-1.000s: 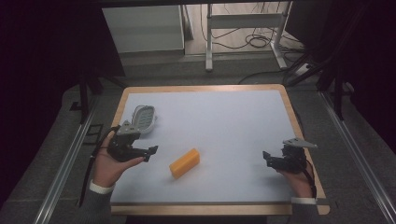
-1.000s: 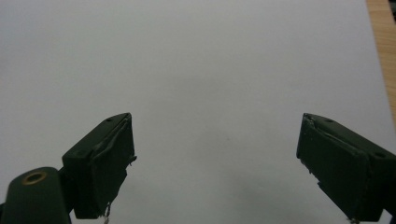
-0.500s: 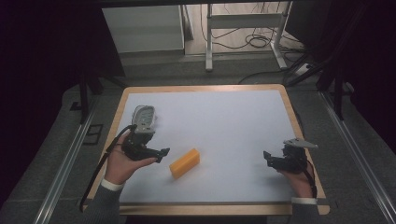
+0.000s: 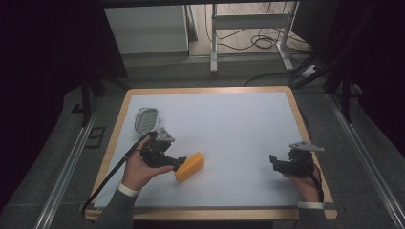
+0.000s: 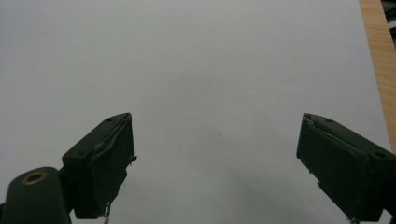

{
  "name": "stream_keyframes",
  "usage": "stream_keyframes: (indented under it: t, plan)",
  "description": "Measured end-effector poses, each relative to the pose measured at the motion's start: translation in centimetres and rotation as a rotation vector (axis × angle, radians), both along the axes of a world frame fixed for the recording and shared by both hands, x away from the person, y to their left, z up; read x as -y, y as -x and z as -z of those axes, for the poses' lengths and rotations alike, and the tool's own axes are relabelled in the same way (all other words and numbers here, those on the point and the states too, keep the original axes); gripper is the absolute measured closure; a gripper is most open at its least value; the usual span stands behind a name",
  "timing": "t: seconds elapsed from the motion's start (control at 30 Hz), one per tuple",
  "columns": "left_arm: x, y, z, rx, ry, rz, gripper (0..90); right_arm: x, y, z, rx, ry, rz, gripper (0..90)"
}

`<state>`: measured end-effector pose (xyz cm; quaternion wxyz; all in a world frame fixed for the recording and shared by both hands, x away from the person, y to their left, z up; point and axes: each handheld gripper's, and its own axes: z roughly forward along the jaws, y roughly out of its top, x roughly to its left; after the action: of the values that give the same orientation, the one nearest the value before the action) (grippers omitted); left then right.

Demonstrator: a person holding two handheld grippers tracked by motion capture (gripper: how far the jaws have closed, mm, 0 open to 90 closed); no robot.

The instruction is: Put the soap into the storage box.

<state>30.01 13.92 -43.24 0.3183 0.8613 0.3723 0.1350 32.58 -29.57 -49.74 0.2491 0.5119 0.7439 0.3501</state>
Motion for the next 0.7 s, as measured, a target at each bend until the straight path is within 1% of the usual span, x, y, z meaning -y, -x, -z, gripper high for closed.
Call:
stream_keyframes:
  t: [0.1,0.13,0.2,0.3,0.43,0.47,0.57,0.7]
  plan:
    - [0.4,-0.1,0.2,-0.006,0.004,0.003,20.4,0.0,0.0,0.0,0.001,-0.001,0.002,11.2]
    - [0.6,-0.3,0.4,-0.013,0.006,0.004,20.4,0.0,0.0,0.0,0.001,-0.002,0.003,11.2]
    - [0.9,-0.5,0.7,-0.023,0.001,0.005,20.4,0.1,0.0,0.0,0.002,-0.001,0.004,11.2]
    - [1.4,-0.6,1.2,-0.027,-0.001,0.0,20.5,0.1,0.0,0.1,-0.002,0.003,0.006,11.2]
    - [1.9,-0.8,1.7,-0.037,-0.003,0.011,20.9,-0.1,0.0,0.1,-0.006,0.01,0.003,11.2]
    - [2.2,-1.0,2.1,-0.052,-0.012,0.016,21.3,-0.1,0.0,0.1,-0.007,0.012,0.003,11.2]
    - [2.6,-1.3,2.7,-0.074,-0.028,0.02,22.3,-0.2,0.0,0.2,-0.009,0.014,0.002,11.2]
    - [3.0,-1.6,3.4,-0.084,-0.049,0.014,26.6,-0.1,-0.1,0.4,-0.014,0.015,0.005,11.2]
